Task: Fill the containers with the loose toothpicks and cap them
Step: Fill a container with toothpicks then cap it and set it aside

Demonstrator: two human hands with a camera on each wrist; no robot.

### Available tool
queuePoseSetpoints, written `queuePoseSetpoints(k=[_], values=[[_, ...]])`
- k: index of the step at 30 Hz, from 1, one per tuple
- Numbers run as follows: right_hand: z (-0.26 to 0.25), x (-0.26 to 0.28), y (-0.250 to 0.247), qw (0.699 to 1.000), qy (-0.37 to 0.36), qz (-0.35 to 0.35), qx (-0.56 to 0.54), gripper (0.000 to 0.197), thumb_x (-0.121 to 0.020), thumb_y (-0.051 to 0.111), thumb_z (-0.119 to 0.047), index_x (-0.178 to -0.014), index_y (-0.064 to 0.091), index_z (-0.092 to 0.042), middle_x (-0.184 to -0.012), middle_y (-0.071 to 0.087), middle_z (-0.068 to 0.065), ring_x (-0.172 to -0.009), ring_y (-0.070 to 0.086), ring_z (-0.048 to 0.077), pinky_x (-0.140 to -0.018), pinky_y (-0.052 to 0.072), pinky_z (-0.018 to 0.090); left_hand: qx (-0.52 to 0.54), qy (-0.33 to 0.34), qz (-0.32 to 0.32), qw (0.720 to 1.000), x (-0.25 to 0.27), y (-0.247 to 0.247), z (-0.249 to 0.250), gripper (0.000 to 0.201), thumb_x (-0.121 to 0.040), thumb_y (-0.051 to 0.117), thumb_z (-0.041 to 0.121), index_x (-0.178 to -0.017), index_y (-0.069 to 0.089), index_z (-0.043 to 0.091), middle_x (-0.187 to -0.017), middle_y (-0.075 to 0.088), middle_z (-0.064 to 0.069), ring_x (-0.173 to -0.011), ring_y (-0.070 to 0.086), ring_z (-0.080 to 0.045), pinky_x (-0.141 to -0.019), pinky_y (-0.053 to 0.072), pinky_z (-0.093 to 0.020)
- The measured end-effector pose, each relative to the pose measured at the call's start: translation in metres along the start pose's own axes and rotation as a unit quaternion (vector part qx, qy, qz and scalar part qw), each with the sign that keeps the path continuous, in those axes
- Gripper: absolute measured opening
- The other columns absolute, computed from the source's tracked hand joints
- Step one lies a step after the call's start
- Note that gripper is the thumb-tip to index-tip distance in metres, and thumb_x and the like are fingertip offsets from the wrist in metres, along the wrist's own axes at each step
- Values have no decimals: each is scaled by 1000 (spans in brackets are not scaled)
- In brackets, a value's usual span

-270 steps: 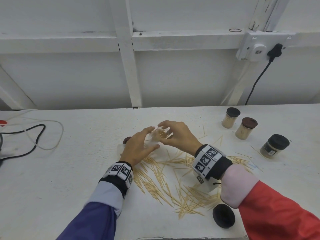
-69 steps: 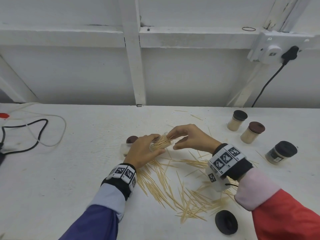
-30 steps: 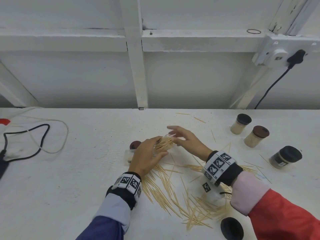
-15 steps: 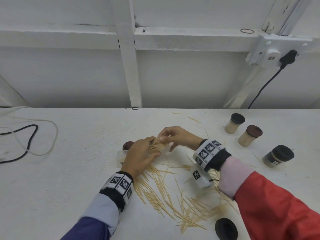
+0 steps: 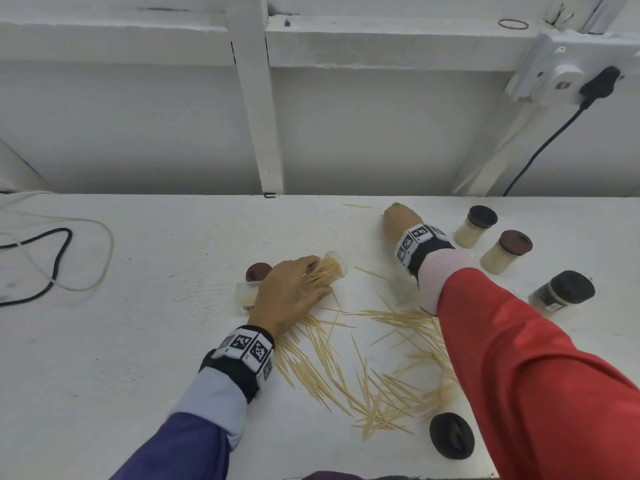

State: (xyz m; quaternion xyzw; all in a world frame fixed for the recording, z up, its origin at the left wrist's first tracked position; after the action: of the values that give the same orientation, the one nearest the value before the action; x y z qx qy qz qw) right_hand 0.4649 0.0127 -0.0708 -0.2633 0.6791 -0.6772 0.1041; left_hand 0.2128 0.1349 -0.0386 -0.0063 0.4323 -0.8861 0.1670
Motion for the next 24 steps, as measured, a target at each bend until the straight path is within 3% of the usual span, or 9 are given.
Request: queuePoseSetpoints(k=[5,11,17,21,24], values=[[-4,6,-9,999,-1,28,17,26,-88,47,6,-106,65,3,-111,63,22,-100,62,38,-84,52,38,1,3,-6,1000,1,1,-1,60,-85,70,46,-135,53,18,-124,62,2,-115,54,-15,-97,40,-28],[-9,18,0,999,-18,-8,46,23,-90,49,-4,-108,63,-5,-112,63,13,-100,63,33,-79,48,34,7,2,-2,1000,1,0,0,59,-84,71,46,-133,54,18,-122,63,4,-113,54,-13,-94,39,-24],[-8,25,1,1000,-24,-2,-17,22,-89,52,-3,-104,67,-7,-112,63,14,-97,62,34,-81,50,34,10,-6,-10,1000,1,1,1,59,-84,71,45,-133,53,18,-123,62,4,-113,54,-12,-94,38,-23],[-9,31,-4,1000,6,17,15,20,-88,53,-1,-101,67,-6,-104,65,12,-89,64,31,-71,44,30,12,-3,-9,1000,2,0,1,59,-83,72,44,-132,54,18,-122,63,4,-111,54,-11,-93,38,-22],[-14,38,0,998,-1,-12,61,9,-90,49,-4,-92,58,-6,-92,59,7,-79,56,27,-70,41,30,13,-3,-7,1000,2,0,1,59,-83,73,44,-132,55,18,-122,63,4,-111,54,-11,-93,37,-21]])
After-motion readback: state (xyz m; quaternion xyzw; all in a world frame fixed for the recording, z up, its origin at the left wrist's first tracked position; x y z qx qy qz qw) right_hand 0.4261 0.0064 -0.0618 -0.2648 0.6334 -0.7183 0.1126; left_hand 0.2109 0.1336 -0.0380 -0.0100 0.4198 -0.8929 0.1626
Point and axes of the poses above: each hand's wrist, its own x-axis away from the middle knuckle, its own y-axis out of the palm, z = x × y, the point moved 10 cm from there along -x, towards the middle knuckle
